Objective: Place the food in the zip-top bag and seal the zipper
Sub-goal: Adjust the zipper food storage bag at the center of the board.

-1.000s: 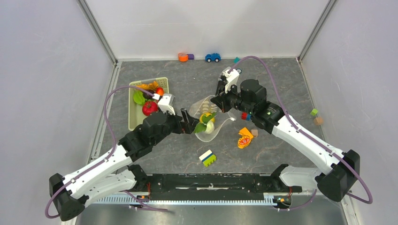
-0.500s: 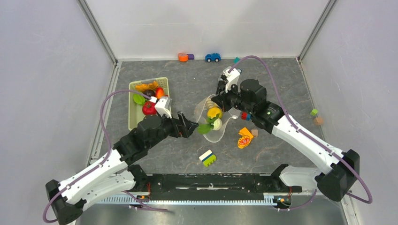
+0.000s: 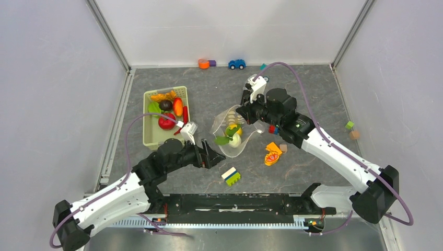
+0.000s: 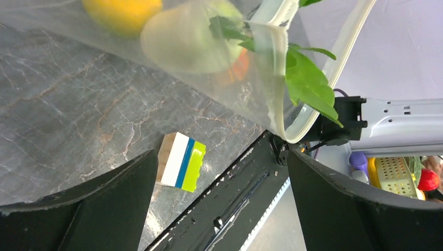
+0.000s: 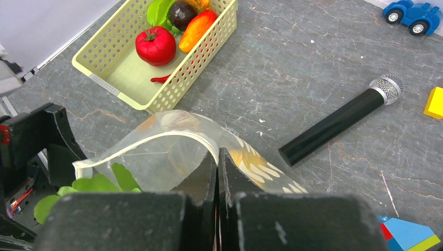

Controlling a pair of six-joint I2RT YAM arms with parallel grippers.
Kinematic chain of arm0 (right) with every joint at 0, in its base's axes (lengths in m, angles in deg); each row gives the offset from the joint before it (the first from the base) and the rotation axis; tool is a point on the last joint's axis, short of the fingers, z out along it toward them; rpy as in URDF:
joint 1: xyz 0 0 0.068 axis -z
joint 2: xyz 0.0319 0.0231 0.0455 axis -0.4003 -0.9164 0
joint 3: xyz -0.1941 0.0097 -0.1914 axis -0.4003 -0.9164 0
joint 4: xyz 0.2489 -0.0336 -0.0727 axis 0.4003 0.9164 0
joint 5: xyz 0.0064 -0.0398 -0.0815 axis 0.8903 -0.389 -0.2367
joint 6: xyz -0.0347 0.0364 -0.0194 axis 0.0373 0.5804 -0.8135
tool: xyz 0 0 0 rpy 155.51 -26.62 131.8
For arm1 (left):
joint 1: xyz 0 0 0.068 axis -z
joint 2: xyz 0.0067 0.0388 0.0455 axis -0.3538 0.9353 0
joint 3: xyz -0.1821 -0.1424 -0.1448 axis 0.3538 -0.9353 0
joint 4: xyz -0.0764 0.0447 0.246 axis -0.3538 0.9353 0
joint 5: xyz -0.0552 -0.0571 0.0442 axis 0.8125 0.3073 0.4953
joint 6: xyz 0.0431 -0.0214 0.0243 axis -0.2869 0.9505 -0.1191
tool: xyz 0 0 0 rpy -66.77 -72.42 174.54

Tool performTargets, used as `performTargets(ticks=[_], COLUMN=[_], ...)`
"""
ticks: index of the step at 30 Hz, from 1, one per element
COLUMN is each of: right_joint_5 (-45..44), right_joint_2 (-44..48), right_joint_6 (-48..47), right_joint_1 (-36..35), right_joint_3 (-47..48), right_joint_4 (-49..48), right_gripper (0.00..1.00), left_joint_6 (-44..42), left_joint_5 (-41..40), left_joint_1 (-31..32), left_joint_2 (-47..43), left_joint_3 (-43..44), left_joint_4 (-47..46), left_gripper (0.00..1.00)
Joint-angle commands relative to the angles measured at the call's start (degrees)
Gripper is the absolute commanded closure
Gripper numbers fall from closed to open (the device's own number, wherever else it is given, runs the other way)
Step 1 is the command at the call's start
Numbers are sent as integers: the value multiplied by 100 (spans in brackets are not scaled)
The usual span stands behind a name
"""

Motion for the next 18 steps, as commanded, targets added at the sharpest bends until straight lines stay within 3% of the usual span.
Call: performTargets(ticks=[1, 7, 11, 18], right_joint_5=[78, 262, 264, 270], right_joint_2=[3, -82, -23, 100], right_joint_6=[-19, -24, -57, -71], right_joint_1=[15, 13, 13, 13], right_joint_3=[145, 189, 166, 91], right_joint_4=[-280, -290, -290, -339], right_gripper=[99, 99, 98, 98], left_joint_6=[470, 744, 730, 804], left_joint_5=[150, -39, -271, -825], left_joint_1=[69, 127, 183, 214], left_joint_2=[173, 851, 1261, 1505], left_joint_3=[-128, 5, 152, 206], left_joint_4=[-1028, -1743, -1646, -1558], left_gripper=[3, 9, 17, 41])
